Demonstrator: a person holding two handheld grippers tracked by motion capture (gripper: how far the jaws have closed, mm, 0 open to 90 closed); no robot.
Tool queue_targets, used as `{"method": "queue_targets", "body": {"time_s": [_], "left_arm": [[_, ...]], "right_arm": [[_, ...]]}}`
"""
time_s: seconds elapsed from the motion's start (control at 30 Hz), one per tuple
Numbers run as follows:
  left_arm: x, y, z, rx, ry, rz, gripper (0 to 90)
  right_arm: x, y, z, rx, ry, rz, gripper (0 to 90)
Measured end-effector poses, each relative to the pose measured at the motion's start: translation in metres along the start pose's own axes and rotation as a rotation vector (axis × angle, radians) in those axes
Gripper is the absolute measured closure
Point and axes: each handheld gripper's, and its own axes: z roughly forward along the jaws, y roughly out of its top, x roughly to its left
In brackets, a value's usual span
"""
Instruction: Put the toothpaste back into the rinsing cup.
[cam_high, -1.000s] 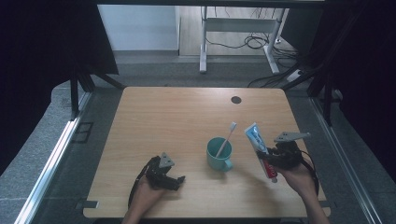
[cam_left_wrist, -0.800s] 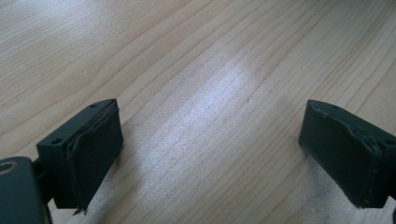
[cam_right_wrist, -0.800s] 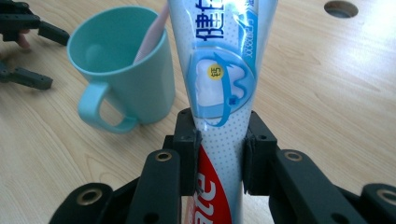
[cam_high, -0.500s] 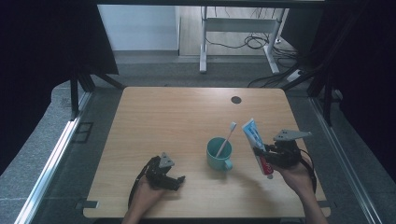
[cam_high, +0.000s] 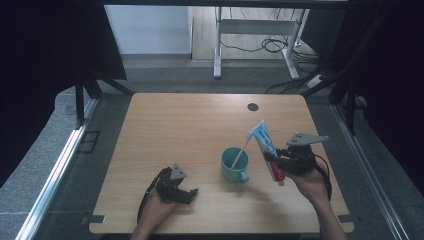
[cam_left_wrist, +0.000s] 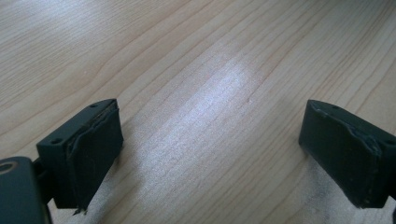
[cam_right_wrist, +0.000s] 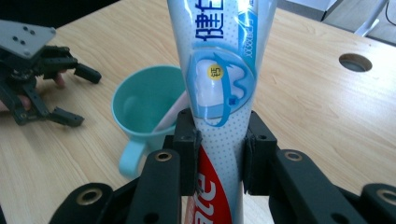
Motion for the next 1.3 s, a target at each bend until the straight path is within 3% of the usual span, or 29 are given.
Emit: {"method": "queue_targets", "body": {"time_s": [1.3], "left_arm": [[0.000, 0.000, 0.000, 0.002, 0.001, 0.002, 6.1]], "right_arm": [[0.026, 0.057, 0.035, -0.100, 0.061, -0.043, 71.2]]}}
